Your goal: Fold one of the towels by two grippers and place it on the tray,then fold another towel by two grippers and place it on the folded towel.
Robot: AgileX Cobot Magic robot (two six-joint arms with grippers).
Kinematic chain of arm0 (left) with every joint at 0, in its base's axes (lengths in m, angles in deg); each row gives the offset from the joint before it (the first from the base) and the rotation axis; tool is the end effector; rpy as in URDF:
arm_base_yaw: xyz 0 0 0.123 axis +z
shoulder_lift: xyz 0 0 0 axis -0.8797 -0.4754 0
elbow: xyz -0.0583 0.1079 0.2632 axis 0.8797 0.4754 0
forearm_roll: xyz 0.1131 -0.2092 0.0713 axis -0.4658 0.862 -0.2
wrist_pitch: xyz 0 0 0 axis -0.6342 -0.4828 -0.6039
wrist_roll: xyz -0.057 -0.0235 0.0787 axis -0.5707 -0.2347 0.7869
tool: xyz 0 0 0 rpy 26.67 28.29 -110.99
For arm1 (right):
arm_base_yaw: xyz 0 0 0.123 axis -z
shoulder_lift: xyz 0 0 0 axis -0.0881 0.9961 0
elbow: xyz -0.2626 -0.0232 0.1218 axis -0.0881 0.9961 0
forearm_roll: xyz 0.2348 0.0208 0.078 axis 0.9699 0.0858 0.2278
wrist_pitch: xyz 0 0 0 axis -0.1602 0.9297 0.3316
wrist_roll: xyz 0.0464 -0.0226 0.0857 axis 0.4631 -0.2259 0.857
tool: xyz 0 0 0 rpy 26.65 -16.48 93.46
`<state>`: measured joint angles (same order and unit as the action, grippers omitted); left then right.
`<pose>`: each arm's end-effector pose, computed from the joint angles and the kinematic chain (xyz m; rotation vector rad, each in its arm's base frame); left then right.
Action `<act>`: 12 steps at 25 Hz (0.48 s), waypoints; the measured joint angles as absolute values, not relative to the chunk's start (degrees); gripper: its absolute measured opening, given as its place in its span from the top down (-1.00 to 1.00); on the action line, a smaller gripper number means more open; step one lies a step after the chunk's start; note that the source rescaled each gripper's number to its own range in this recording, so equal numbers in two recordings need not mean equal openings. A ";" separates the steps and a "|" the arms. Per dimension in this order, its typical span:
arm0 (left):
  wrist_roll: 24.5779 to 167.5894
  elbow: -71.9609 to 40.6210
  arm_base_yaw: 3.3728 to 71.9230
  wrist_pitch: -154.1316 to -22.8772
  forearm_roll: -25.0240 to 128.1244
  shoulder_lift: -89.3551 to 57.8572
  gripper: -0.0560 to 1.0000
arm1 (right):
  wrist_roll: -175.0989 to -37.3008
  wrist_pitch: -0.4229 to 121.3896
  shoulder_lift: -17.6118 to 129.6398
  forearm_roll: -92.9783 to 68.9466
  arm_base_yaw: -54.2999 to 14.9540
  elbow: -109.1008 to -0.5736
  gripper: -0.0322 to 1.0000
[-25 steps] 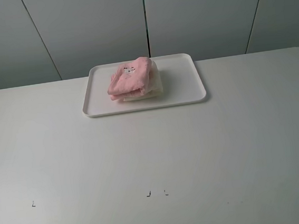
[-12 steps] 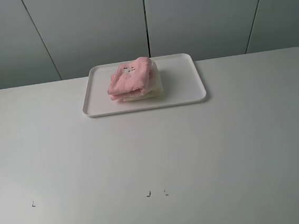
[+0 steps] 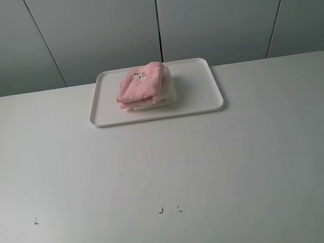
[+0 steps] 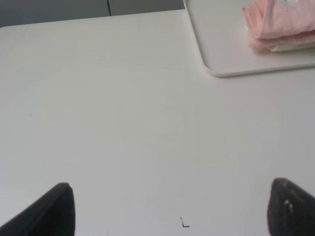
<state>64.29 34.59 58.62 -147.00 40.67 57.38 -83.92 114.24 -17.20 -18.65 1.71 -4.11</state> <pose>-0.0082 -0.0035 0.2724 0.0978 2.0579 -0.0629 -0.0088 0.0015 0.2720 -0.0728 2.0662 0.0562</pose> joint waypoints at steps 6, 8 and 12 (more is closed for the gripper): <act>64.29 34.59 58.62 -147.00 40.67 57.38 -1.00 | -83.88 114.16 -17.20 -18.33 1.71 -4.11 -1.00; 64.29 34.59 58.62 -147.00 40.67 57.38 -1.00 | -83.88 114.16 -17.20 -18.20 1.71 -4.11 -1.00; 64.29 34.59 58.62 -147.00 40.67 57.38 -1.00 | -83.78 114.16 -17.20 -18.20 1.71 -4.11 -1.00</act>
